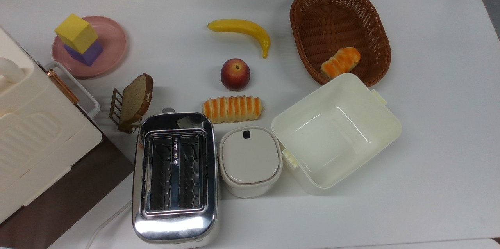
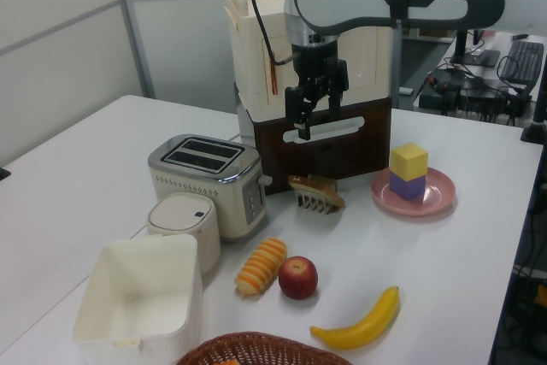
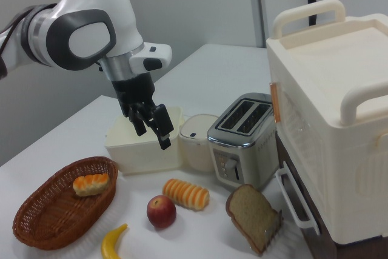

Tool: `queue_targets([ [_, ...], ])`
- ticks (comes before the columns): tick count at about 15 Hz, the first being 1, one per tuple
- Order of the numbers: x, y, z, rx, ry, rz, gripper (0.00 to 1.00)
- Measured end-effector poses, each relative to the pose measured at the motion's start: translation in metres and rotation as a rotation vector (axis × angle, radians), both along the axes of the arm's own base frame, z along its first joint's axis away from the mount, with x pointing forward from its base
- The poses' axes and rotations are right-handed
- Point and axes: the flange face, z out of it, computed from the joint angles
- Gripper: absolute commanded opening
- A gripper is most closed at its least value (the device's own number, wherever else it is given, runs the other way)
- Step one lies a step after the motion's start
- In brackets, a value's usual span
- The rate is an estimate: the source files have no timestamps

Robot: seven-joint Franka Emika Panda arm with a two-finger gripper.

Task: Put the yellow cube on the table
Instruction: 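Move the gripper toward the yellow cube on the pink plate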

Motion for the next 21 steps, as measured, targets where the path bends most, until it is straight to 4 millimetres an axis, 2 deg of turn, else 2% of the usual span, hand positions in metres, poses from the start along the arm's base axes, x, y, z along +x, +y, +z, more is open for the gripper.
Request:
queue_targets([
  [8,-0.001,-0.012,0.002,-0.001,-0.002,-0.005,1.0],
  [21,-0.002,-0.013,0.001,0.0,0.005,-0.007,1.0],
])
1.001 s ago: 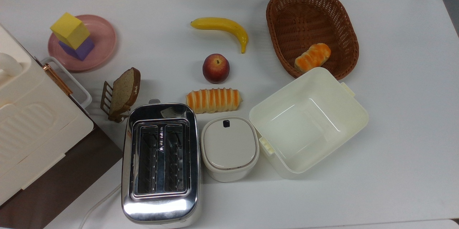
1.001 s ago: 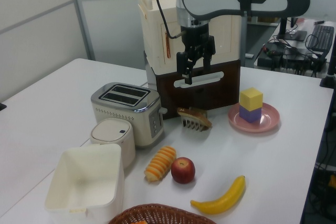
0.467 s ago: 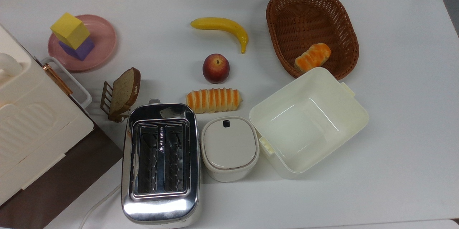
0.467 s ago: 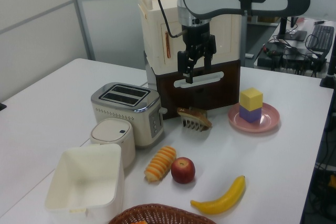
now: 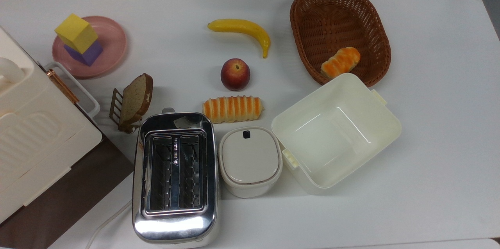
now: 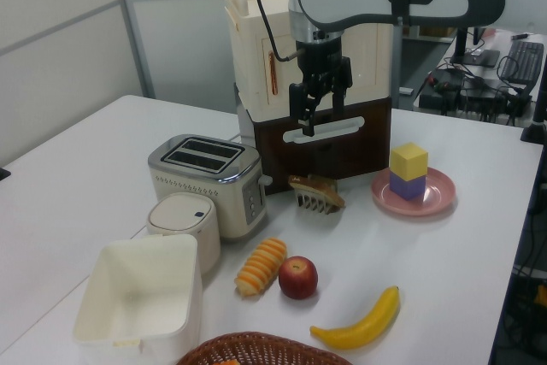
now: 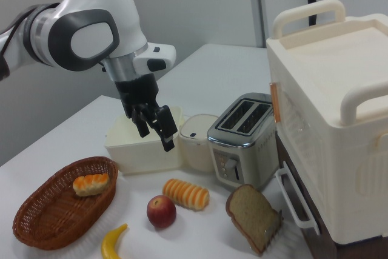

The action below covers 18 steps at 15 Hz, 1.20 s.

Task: Put the yellow cube on the table
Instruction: 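Move the gripper toward the yellow cube on the pink plate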

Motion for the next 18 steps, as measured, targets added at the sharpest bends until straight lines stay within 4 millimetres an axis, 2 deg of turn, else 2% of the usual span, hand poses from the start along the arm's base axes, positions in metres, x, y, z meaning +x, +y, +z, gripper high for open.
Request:
queue_targets([
  [4,-0.003,-0.019,-0.001,0.011,0.013,-0.035,1.0],
  [9,-0.006,-0.019,-0.001,0.013,0.016,-0.034,1.0],
  [12,-0.016,-0.024,0.003,0.015,0.013,-0.044,1.0],
  [14,-0.031,-0.039,0.009,0.016,-0.021,-0.077,1.0],
  [16,-0.044,-0.063,0.011,0.013,-0.089,-0.157,1.0],
  [18,-0.054,-0.091,0.005,0.013,-0.112,-0.26,1.0],
])
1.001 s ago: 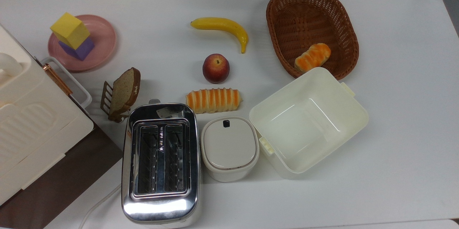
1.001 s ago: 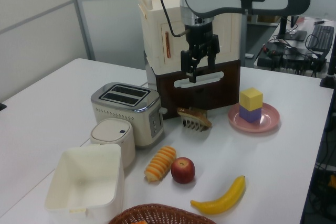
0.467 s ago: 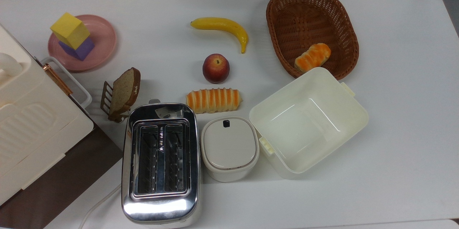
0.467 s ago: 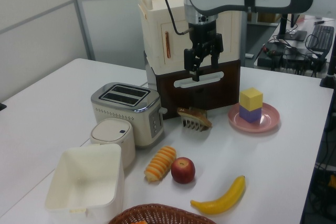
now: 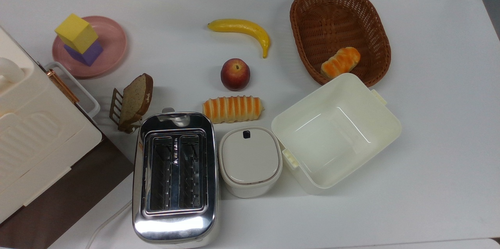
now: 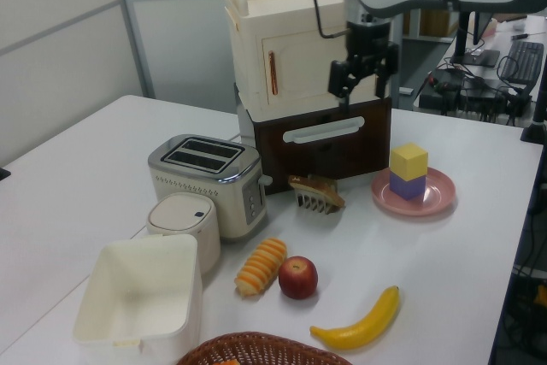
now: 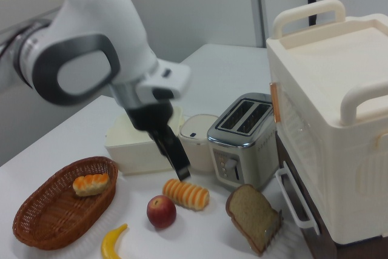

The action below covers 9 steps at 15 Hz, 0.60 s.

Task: Put the yellow cube on the table
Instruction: 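Move the gripper toward the yellow cube on the pink plate, then lower the open gripper around the yellow cube atop the purple cube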

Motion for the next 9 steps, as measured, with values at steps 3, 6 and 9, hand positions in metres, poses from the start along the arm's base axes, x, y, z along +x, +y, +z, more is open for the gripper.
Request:
queue_targets([
  [3,-0.01,-0.057,-0.04,-0.003,-0.021,-0.124,1.0],
  [6,-0.018,-0.097,-0.089,-0.021,-0.078,-0.194,1.0],
  [9,-0.022,-0.121,-0.106,-0.035,-0.086,-0.234,1.0],
])
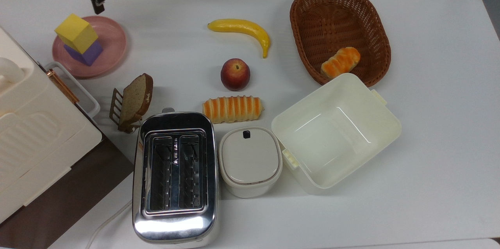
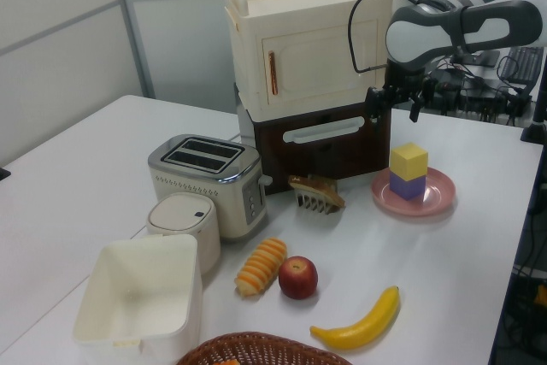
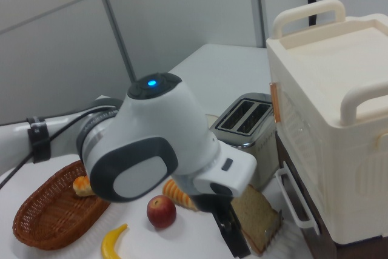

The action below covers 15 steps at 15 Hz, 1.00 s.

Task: Put the yellow cube on the table
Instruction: 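Lower the open gripper around the yellow cube atop the purple cube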

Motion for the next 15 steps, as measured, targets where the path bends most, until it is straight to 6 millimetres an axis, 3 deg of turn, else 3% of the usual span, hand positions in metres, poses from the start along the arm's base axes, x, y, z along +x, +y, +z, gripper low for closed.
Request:
queue_targets([
  [6,-0.007,-0.025,-0.015,-0.021,0.035,-0.031,1.0],
  [15,0.005,-0.05,-0.069,-0.03,0.067,-0.048,1.0],
])
